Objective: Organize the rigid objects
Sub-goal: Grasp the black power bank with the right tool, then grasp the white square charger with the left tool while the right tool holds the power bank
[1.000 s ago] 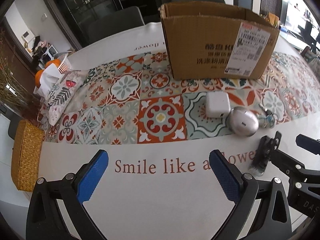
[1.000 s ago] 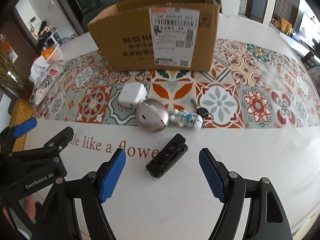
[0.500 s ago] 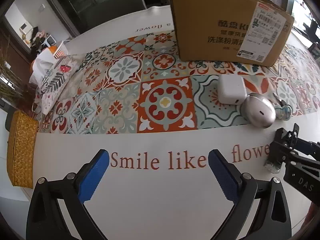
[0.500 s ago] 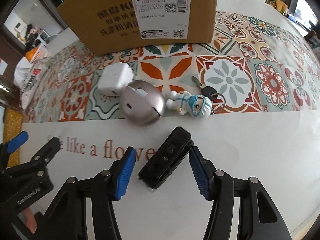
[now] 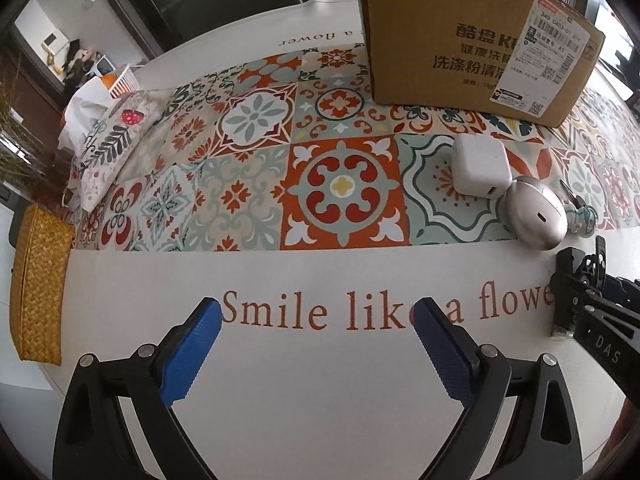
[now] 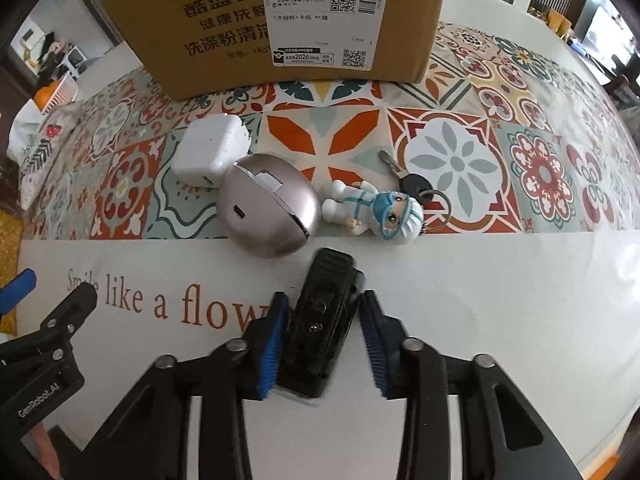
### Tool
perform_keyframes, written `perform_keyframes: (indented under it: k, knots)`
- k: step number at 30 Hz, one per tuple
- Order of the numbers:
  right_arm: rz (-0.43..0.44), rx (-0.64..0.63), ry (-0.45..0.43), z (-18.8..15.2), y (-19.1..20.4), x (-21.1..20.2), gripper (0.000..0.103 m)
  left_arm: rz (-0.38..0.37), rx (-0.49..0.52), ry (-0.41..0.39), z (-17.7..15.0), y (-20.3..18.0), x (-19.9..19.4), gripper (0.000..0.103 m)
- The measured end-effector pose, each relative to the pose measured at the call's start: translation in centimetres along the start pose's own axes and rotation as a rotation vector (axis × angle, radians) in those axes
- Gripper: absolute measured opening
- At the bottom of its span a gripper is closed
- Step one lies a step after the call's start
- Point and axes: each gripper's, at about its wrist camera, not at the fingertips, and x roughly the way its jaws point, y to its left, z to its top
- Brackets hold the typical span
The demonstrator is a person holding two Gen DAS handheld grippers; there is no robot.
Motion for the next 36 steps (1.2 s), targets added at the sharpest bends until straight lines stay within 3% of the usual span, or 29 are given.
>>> perform_keyframes:
  k: [12, 21, 29, 36]
  knots:
    - [0.038, -0.010, -0.040, -1.0, -2.6, -3.1, 0.030, -0.050, 0.052, -0.021, -0.2, -2.5, -1.1, 0.098]
    - [0.028, 0.009, -0.067, -1.3, -5.3, -5.0, 0.030, -0.138, 0.096, -0.053, 0.5, -5.4, -2.2, 0.098]
    - [0.022, 0.021, -0.076, -0.8, -7.3, -5.5, 0.030, -0.214, 0.092, -0.052, 1.5, -7.5, -2.5, 0.091]
    - [0.024, -0.008, -0.106, 1.6, -7.8, -6.3, 0.030, -0.196, 0.091, -0.078, 4.3, -8.2, -2.6, 0.085]
